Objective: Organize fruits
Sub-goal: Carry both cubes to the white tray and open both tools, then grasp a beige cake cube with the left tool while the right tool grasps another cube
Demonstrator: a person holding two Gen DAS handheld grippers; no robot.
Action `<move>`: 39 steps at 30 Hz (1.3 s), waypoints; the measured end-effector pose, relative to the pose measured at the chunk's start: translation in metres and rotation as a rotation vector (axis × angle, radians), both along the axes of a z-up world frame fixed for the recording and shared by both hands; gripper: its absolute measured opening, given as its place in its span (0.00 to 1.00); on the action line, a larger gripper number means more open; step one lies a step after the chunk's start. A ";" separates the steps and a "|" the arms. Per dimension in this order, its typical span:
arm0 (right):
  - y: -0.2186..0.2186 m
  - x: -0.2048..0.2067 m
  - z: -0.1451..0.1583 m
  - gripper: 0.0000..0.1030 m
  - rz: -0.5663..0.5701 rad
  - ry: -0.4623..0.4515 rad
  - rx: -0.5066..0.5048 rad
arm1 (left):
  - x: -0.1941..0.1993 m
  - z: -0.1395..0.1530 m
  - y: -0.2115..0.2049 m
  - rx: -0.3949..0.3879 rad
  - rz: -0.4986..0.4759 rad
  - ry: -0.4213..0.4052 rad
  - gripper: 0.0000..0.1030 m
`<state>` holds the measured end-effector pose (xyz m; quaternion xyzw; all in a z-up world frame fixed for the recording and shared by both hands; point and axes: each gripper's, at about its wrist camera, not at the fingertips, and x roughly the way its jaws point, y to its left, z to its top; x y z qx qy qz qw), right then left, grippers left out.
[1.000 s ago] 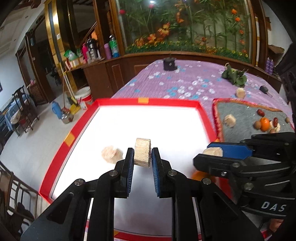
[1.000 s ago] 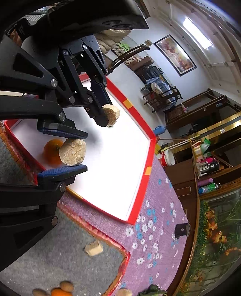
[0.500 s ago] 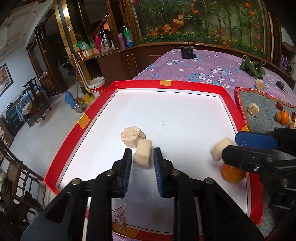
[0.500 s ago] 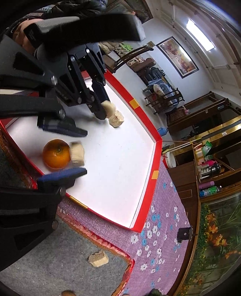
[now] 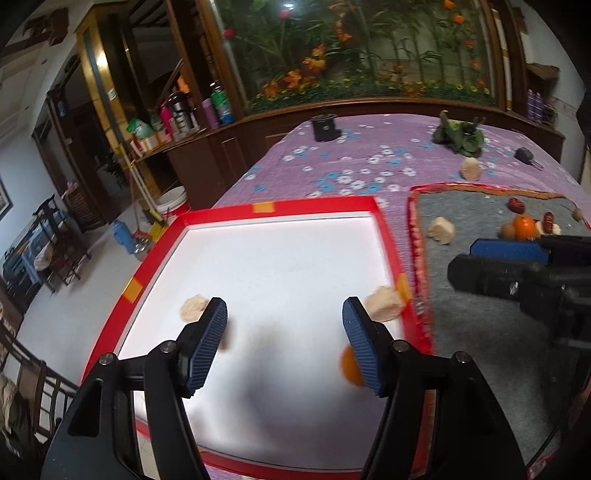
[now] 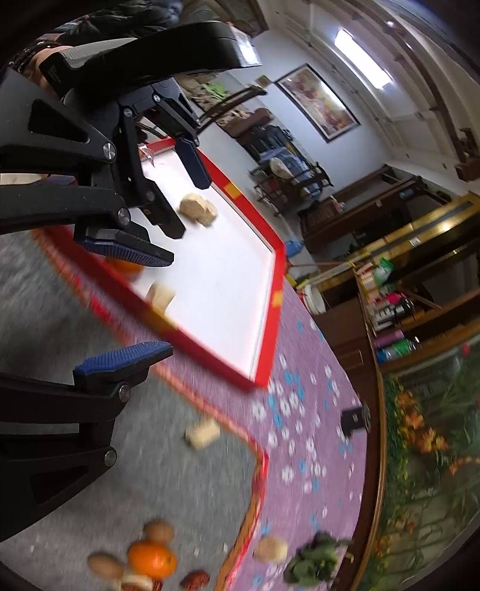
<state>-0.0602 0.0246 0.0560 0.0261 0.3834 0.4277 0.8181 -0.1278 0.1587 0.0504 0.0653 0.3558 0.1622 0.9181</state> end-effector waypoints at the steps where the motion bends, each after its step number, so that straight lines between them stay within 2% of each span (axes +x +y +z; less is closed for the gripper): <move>1: -0.012 0.003 0.002 0.43 -0.020 0.000 0.006 | 0.001 0.001 -0.006 0.005 -0.016 0.000 0.66; 9: -0.111 0.021 0.011 0.47 -0.196 -0.010 0.038 | 0.009 0.008 -0.042 0.040 -0.090 0.015 0.67; 19: -0.226 0.041 -0.001 0.48 -0.432 0.018 -0.040 | 0.044 0.011 -0.079 0.069 -0.187 0.054 0.67; 22: -0.245 0.050 -0.006 0.48 -0.456 0.046 -0.056 | 0.059 0.011 -0.086 0.067 -0.206 0.067 0.67; 27: -0.233 0.063 -0.014 0.48 -0.421 0.052 -0.130 | 0.072 0.009 -0.096 0.077 -0.214 0.087 0.67; 29: -0.219 0.068 -0.017 0.48 -0.404 0.055 -0.167 | 0.074 0.007 -0.101 0.064 -0.238 0.097 0.67; 32: -0.200 0.070 -0.021 0.46 -0.371 0.054 -0.202 | 0.078 0.003 -0.106 0.084 -0.268 0.106 0.67; 34: -0.189 0.070 -0.021 0.46 -0.357 0.044 -0.228 | 0.085 0.002 -0.099 0.108 -0.245 0.118 0.67; 39: -0.175 0.078 -0.027 0.42 -0.360 0.064 -0.258 | 0.097 0.010 -0.081 0.114 -0.224 0.113 0.67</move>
